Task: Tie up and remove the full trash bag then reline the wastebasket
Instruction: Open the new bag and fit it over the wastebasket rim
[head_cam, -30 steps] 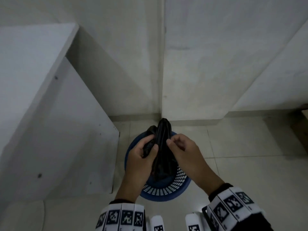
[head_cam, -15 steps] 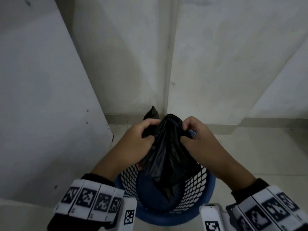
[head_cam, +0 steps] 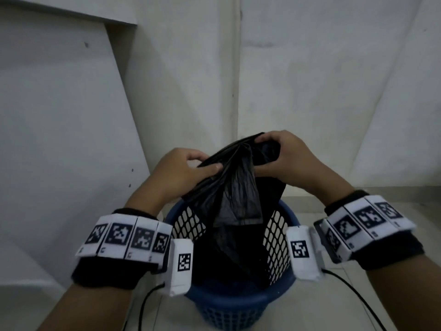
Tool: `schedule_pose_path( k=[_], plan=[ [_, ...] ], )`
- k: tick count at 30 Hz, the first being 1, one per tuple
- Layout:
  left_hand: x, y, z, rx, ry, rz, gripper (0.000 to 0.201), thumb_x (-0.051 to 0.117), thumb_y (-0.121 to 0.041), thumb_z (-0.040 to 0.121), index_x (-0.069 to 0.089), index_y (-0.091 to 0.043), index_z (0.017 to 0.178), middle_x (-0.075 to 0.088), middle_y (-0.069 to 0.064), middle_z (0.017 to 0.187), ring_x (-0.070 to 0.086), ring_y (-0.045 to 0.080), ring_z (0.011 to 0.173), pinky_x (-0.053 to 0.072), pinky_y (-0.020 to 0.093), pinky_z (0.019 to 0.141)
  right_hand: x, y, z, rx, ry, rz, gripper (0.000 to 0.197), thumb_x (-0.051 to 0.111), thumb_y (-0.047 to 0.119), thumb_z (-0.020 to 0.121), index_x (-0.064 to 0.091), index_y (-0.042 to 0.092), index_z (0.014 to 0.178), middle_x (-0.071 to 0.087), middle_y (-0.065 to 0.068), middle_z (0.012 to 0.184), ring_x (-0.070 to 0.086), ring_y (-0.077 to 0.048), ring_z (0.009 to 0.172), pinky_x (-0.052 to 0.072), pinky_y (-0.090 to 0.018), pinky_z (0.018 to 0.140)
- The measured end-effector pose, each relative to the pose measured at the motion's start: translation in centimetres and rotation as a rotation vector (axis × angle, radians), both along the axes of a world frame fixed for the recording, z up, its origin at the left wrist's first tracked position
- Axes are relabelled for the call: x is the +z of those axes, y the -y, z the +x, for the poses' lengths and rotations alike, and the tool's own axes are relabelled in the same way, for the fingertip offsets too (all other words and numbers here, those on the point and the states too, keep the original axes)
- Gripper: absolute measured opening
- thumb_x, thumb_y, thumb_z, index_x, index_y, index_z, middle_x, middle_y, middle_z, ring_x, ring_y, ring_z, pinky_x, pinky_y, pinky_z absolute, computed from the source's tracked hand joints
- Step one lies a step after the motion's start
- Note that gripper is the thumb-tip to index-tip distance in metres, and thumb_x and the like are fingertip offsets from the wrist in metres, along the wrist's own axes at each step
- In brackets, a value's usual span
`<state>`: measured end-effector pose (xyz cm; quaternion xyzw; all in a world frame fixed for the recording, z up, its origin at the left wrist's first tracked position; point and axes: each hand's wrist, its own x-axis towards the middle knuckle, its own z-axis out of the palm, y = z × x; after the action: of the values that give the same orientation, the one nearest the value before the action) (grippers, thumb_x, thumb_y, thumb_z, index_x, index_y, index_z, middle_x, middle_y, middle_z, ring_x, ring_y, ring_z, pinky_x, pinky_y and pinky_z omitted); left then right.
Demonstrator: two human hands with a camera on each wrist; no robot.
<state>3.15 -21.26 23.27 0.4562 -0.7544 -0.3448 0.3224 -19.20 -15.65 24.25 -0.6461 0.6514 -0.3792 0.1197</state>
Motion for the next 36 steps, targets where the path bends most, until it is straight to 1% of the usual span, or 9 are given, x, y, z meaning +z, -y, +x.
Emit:
schedule_pose_path(
  k=[4,9,12,15,20,23,28,33,36],
  plan=[
    [0.6,-0.1,-0.3,0.045,-0.011,-0.067,0.023,0.080,-0.037,0.083,0.070,-0.035,0.103,0.076,-0.007,0.093,0.073,0.011,0.085,0.060,0.038,0.082,0.2,-0.7,-1.3,-0.049,0.053,-0.056,0.060,0.085,0.032,0.073,0.060,0.016,0.125,0.050,0.008,0.105,0.052,-0.009,0.096,0.040,-0.005,0.068],
    [0.2,-0.5,-1.5,-0.017,-0.191,0.021,0.016,0.069,-0.024,0.095,0.076,-0.021,0.109,0.078,-0.008,0.088,0.074,0.005,0.080,0.059,0.018,0.074,-1.1,-0.5,-2.4,-0.056,-0.129,-0.094,0.039,0.076,0.043,0.080,0.066,0.024,0.113,0.051,-0.006,0.110,0.052,-0.018,0.098,0.044,-0.025,0.081],
    [-0.3,-0.2,-1.8,-0.019,-0.105,-0.073,0.017,0.063,-0.030,0.098,0.077,-0.026,0.108,0.077,-0.010,0.098,0.072,0.011,0.092,0.059,0.031,0.088,-1.6,-0.4,-2.4,-0.094,-0.117,-0.103,0.016,0.068,0.051,0.079,0.070,0.036,0.085,0.049,-0.004,0.120,0.051,-0.021,0.114,0.046,-0.043,0.098],
    [-1.3,0.4,-1.7,0.178,0.048,-0.323,0.022,0.068,-0.038,0.092,0.068,-0.036,0.114,0.067,-0.013,0.102,0.066,0.012,0.094,0.058,0.038,0.085,-1.9,-0.3,-2.2,-0.116,-0.089,-0.147,0.021,0.055,0.062,0.071,0.063,0.043,0.069,0.046,0.005,0.126,0.043,-0.017,0.124,0.034,-0.058,0.107],
    [-1.8,-0.8,-2.0,0.518,0.183,-0.662,0.024,0.064,-0.048,0.087,0.056,-0.036,0.106,0.058,-0.011,0.094,0.049,0.018,0.094,0.044,0.035,0.073,-1.8,0.1,-1.6,-0.058,-0.161,-0.256,0.014,0.066,0.041,0.085,0.064,0.031,0.075,0.060,0.009,0.100,0.054,-0.012,0.098,0.024,-0.062,0.112],
    [-1.3,-1.0,-2.6,0.442,0.145,-0.360,0.036,0.055,-0.066,0.088,0.069,-0.033,0.085,0.067,-0.014,0.065,0.062,0.008,0.066,0.052,0.028,0.064,-1.7,0.1,-1.1,-0.002,-0.107,-0.270,0.012,0.066,0.037,0.090,0.069,0.029,0.082,0.069,0.017,0.087,0.062,-0.003,0.089,0.009,-0.053,0.120],
    [-1.8,-0.7,-3.9,0.223,-0.370,0.384,0.039,0.064,-0.050,0.093,0.058,-0.036,0.129,0.076,0.000,0.094,0.076,0.019,0.078,0.062,0.034,0.066,-2.3,0.2,-0.5,0.204,0.008,-0.161,0.008,0.071,0.031,0.088,0.073,0.023,0.088,0.074,0.011,0.080,0.069,0.001,0.083,0.052,-0.027,0.088],
    [-3.1,-0.4,-4.6,0.130,-0.610,0.490,0.035,0.067,-0.019,0.096,0.063,-0.019,0.131,0.079,0.001,0.101,0.077,0.019,0.091,0.060,0.041,0.087,-2.9,0.0,-0.5,0.242,0.057,-0.006,0.014,0.078,0.036,0.080,0.074,0.025,0.087,0.061,0.005,0.109,0.059,0.000,0.101,0.039,0.003,0.078],
    [-2.8,-0.6,-4.5,0.055,-0.680,0.491,0.037,0.062,-0.002,0.095,0.062,-0.015,0.130,0.078,0.004,0.101,0.076,0.017,0.086,0.062,0.032,0.073,-2.9,-0.1,-0.4,0.228,0.125,0.064,0.014,0.078,0.037,0.079,0.074,0.025,0.085,0.049,0.004,0.122,0.056,0.001,0.110,0.038,0.005,0.078]
  ],
)
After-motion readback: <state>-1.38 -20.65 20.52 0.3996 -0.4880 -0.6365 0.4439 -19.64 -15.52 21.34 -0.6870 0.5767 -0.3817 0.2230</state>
